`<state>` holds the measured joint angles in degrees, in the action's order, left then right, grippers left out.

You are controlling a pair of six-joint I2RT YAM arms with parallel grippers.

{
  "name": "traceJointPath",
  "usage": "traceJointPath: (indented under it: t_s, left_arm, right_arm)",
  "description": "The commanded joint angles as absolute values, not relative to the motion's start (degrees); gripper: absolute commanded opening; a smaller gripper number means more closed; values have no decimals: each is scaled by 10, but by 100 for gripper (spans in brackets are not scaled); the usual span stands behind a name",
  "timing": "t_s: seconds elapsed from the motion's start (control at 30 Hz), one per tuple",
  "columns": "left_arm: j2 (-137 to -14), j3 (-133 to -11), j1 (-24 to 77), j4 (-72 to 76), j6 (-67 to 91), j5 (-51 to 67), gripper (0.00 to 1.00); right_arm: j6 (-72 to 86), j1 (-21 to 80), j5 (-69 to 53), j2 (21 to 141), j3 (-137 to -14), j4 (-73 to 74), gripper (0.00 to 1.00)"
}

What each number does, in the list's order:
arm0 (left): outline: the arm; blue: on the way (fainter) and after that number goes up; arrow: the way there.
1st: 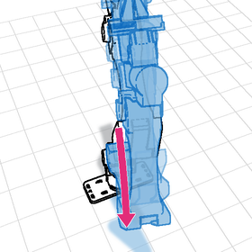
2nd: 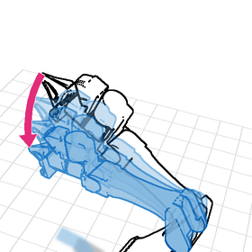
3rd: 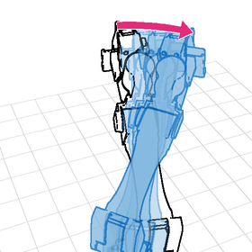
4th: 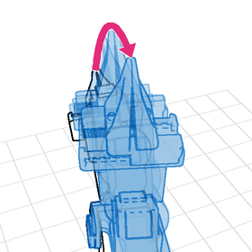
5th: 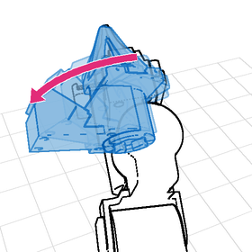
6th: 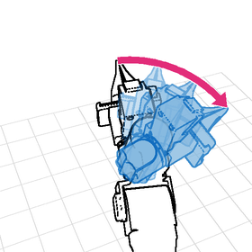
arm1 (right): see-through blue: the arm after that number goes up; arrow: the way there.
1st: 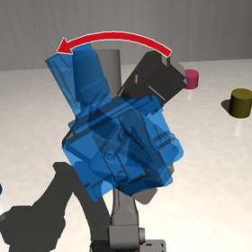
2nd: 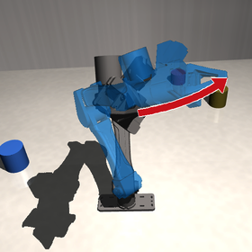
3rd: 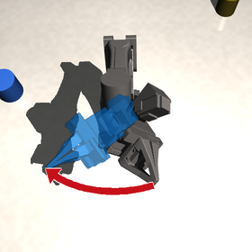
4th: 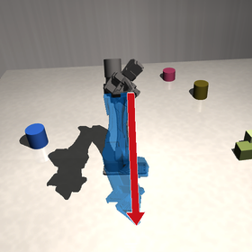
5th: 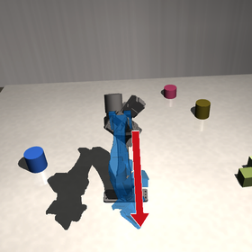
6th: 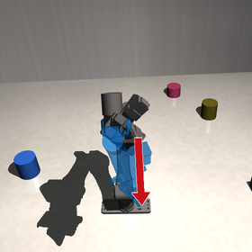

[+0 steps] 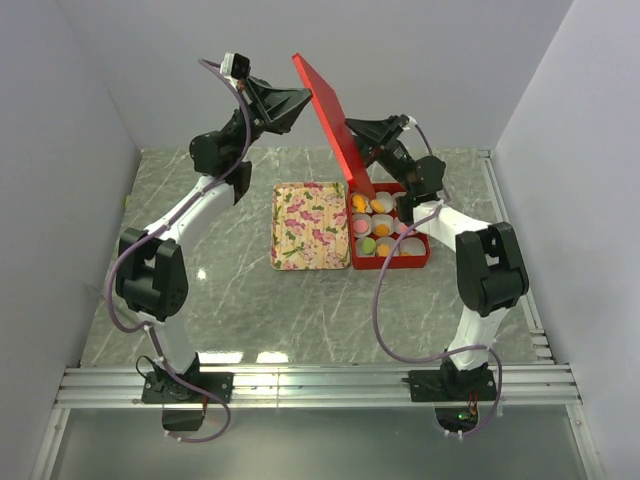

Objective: Pack the cookies

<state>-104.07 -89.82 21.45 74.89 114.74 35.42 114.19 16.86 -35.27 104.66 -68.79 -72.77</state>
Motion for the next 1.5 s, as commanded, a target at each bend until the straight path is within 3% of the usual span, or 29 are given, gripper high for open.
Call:
traceJointPath:
  t_s: [0.0, 0.17, 0.33, 0.43, 0.57, 0.77, 0.97, 1.2, 1.33, 1.47]
  left_arm:
    - [-1025, -890, 216, 1070, 1278, 343, 1]
    - [-1027, -881, 216, 1070, 1276, 338, 1]
    - [-1027, -850, 216, 1070, 1273, 330, 3]
    - [-1027, -823, 216, 1070, 1272, 326, 6]
    - [-1027, -781, 216, 1069, 1267, 330, 11]
    - [-1027, -706, 215, 1068, 1257, 354, 26]
    - [-1043, -629, 212, 1068, 1244, 374, 22]
    - [-1088, -580, 211, 1065, 1220, 400, 19]
    - [-1111, -569, 214, 1048, 1196, 424, 27]
    - [-1118, -576, 220, 957, 1143, 452, 45]
  right_arm:
    - [1473, 171, -313, 991, -699, -1009, 52]
    - [1472, 171, -278, 975, -686, -1009, 28]
    - [1472, 171, -234, 956, -668, -1007, 18]
    - [1471, 170, -206, 946, -664, -1006, 0]
    - [1464, 154, -206, 928, -650, -1000, 0]
    - [1455, 72, -271, 882, -599, -994, 0]
    - [1421, -43, -420, 828, -505, -930, 0]
    - [1355, -105, -484, 835, -388, -905, 0]
    - [1300, -122, -539, 878, -394, -880, 0]
    - [1214, -125, -579, 915, -424, -795, 0]
